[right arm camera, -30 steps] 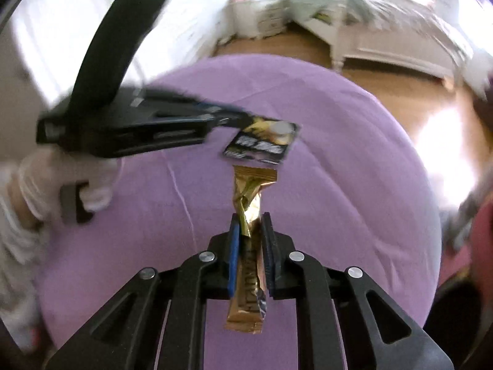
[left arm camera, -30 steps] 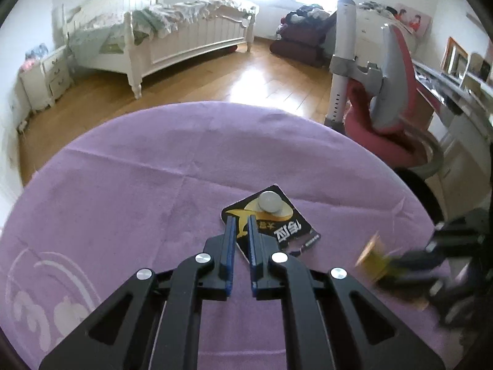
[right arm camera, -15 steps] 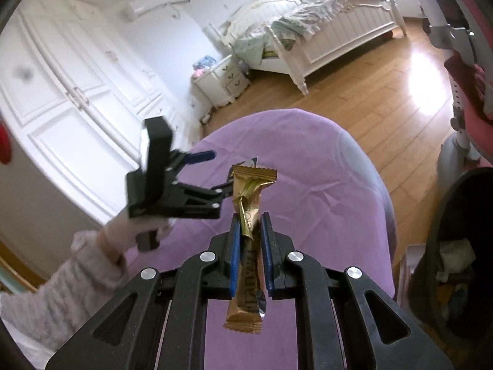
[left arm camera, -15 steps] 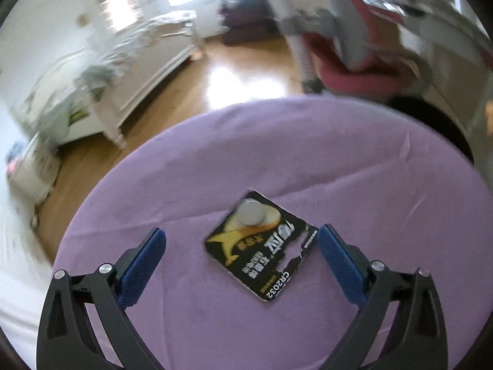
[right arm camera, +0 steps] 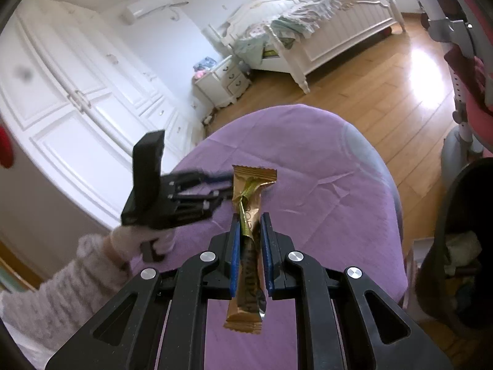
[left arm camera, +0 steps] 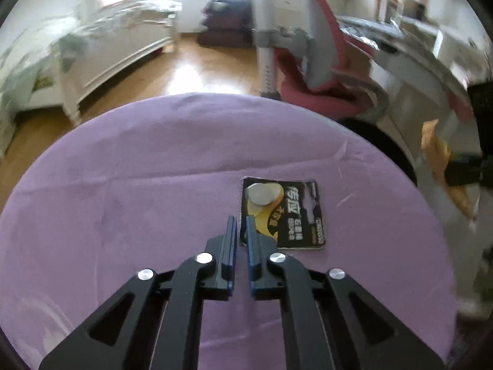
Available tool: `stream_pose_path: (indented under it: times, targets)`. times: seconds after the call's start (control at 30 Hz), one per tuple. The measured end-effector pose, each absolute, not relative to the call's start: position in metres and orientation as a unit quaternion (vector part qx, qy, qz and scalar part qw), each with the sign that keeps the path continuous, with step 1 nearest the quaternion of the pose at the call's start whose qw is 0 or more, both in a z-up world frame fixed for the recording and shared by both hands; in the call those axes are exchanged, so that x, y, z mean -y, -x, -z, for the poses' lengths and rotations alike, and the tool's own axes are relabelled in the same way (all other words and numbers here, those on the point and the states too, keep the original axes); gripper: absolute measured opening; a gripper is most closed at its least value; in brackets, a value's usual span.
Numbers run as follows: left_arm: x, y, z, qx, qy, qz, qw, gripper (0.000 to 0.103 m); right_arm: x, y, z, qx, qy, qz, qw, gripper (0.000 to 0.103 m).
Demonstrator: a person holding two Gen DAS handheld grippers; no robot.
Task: Collect trash
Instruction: 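Grasp the black battery card with the left tool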
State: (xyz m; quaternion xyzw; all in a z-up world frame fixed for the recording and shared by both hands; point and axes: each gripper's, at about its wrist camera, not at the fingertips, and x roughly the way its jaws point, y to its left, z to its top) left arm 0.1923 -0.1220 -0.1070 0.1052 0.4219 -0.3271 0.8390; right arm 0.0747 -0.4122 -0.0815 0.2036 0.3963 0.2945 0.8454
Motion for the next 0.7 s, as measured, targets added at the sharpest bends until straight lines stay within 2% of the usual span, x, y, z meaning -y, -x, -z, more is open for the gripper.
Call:
stream_pose_path:
  times: [0.1,0.13,0.2,0.23,0.27,0.33,0.4,0.53,0.6,0.7]
  targets:
    - [0.138,-0.173,0.109,-0.410,-0.106,0.332,0.843,0.007,0.414,-0.076,0.082,-0.390,-0.211,-0.291,0.848,0.014]
    - [0.141,-0.170,0.109,-0.411,-0.110,0.328,0.844,0.012,0.415,-0.076,0.083,-0.389,-0.214,-0.289,0.848,0.014]
    - [0.149,-0.168,0.108,-0.410,-0.121,0.303,0.851,0.014,0.420,-0.075,0.086,-0.391,-0.217,-0.286,0.848,0.014]
    - [0.152,-0.171,0.107,-0.407,-0.135,0.276,0.860,0.026,0.422,-0.073,0.086,-0.392,-0.216,-0.283,0.848,0.014]
    - [0.153,-0.173,0.107,-0.405,-0.144,0.254,0.866,0.062,0.424,-0.069,0.089,-0.392,-0.217,-0.282,0.849,0.014]
    - [0.153,-0.174,0.103,-0.394,-0.134,0.245,0.875,0.098,0.427,-0.065,0.090,-0.392,-0.219,-0.281,0.848,0.014]
    - [0.156,-0.171,0.101,-0.391,-0.114,0.272,0.872,0.097,0.430,-0.063,0.091,-0.392,-0.220,-0.280,0.848,0.014]
    - [0.173,-0.175,0.115,-0.410,-0.165,0.249,0.862,0.097,0.434,-0.060,0.092,-0.393,-0.224,-0.279,0.847,0.014]
    - [0.178,-0.178,0.122,-0.426,-0.162,0.258,0.852,0.091,0.434,-0.060,0.093,-0.393,-0.227,-0.278,0.846,0.014]
    - [0.178,-0.180,0.119,-0.421,-0.156,0.260,0.855,0.074,0.434,-0.061,0.091,-0.393,-0.228,-0.280,0.846,0.014]
